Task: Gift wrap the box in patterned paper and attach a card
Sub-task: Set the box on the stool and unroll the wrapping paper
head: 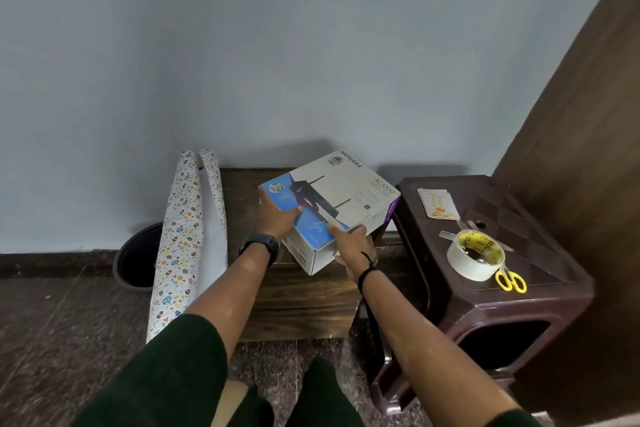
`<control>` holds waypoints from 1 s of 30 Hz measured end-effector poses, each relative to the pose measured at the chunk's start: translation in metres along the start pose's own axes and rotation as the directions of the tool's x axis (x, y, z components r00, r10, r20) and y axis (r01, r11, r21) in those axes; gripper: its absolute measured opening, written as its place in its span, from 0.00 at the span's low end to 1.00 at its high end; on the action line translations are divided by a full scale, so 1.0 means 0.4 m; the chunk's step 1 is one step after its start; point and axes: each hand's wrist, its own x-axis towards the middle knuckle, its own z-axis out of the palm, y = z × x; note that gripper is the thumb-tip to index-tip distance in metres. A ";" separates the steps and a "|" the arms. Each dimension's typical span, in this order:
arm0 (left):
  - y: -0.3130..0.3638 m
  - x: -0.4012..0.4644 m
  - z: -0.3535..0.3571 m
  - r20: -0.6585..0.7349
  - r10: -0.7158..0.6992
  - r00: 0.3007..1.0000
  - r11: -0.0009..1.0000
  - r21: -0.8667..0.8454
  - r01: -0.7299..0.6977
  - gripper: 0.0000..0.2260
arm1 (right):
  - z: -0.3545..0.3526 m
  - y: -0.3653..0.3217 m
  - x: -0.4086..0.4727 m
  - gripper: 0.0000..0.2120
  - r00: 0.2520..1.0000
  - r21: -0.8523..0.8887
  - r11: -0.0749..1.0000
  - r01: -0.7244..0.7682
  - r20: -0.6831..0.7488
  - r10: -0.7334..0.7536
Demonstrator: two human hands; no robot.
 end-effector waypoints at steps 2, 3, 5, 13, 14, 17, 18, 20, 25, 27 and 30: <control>0.038 -0.034 0.018 -0.027 0.087 0.996 0.995 -0.036 -0.088 0.34 | -0.025 -0.017 0.001 0.19 0.998 0.011 0.998 0.063 -0.028 -0.063; 0.064 -0.049 0.032 -0.044 0.114 0.993 0.992 -0.055 -0.116 0.33 | -0.041 -0.034 0.003 0.18 0.994 0.001 0.995 0.100 -0.054 -0.100; 0.125 -0.082 0.071 -0.073 0.148 0.986 0.983 -0.095 -0.155 0.32 | -0.084 -0.083 0.007 0.19 0.976 -0.040 0.981 0.188 -0.108 -0.191; 0.284 -0.133 0.323 0.031 0.215 0.976 0.969 -0.133 -0.209 0.35 | -0.362 -0.256 0.041 0.18 0.859 -0.124 0.900 0.418 -0.270 -0.436; 0.295 -0.135 0.363 0.066 0.224 0.972 0.967 -0.140 -0.213 0.34 | -0.406 -0.270 0.046 0.17 0.845 -0.159 0.892 0.423 -0.285 -0.452; 0.321 -0.144 0.482 0.139 0.283 0.949 0.952 -0.158 -0.261 0.29 | -0.529 -0.305 0.087 0.15 0.821 -0.277 0.877 0.392 -0.324 -0.470; 0.329 -0.146 0.522 0.159 0.292 0.943 0.951 -0.153 -0.268 0.28 | -0.564 -0.316 0.103 0.15 0.822 -0.291 0.881 0.372 -0.337 -0.458; 0.342 -0.146 0.593 0.201 0.283 0.938 0.955 -0.149 -0.256 0.28 | -0.622 -0.327 0.140 0.17 0.834 -0.280 0.902 0.330 -0.361 -0.417; 0.339 -0.103 0.727 0.306 0.237 0.922 0.971 -0.068 -0.227 0.26 | -0.711 -0.295 0.227 0.27 0.857 -0.210 0.943 0.258 -0.401 -0.324; 0.329 -0.086 0.765 0.360 0.250 0.899 0.963 0.005 -0.271 0.25 | -0.736 -0.270 0.259 0.34 0.870 -0.175 0.963 0.203 -0.419 -0.260; 0.312 -0.067 0.810 0.466 0.245 0.850 0.939 0.102 -0.327 0.25 | -0.772 -0.245 0.303 0.37 0.877 -0.194 0.970 0.147 -0.427 -0.218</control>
